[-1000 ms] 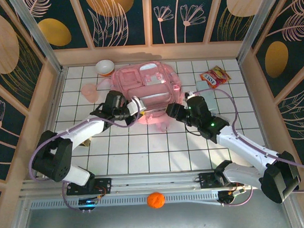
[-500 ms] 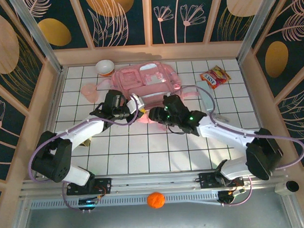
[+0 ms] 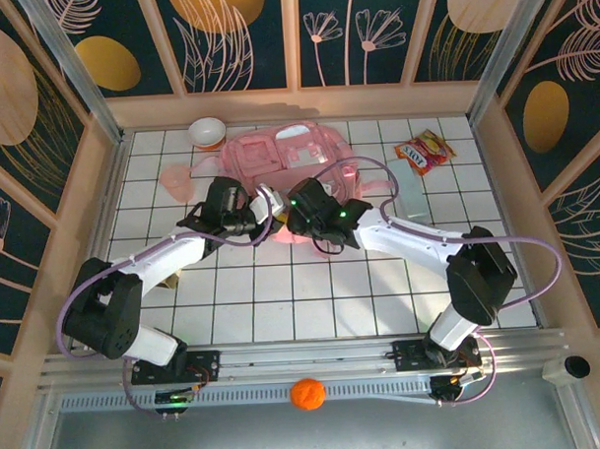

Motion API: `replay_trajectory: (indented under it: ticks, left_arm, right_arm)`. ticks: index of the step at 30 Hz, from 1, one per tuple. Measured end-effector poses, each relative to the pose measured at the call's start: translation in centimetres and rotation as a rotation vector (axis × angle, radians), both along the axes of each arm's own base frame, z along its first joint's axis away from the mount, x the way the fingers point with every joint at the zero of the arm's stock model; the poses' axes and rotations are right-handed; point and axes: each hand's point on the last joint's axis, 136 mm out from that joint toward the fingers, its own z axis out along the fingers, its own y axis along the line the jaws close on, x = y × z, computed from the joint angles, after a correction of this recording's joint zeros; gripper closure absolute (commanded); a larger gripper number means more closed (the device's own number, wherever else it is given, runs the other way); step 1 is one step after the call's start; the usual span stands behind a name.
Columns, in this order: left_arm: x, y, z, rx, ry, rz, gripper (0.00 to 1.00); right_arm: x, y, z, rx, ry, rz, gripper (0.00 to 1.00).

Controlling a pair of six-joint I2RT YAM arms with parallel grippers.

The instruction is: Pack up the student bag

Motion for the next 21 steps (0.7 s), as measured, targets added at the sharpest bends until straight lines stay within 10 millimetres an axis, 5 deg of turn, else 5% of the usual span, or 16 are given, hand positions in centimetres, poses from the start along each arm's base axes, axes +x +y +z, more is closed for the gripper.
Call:
replay_trajectory:
  ticks: [7,21]
  left_arm:
    - [-0.2,-0.2,0.0,-0.003,0.001,-0.010,1.00]
    - [-0.2,-0.3,0.1,-0.005,0.003,-0.010,1.00]
  right_arm:
    - [-0.3,-1.8,-0.9,-0.083,0.017,-0.039,0.70]
    - [0.4,-1.7,-1.2,-0.120,0.004,0.015,0.67]
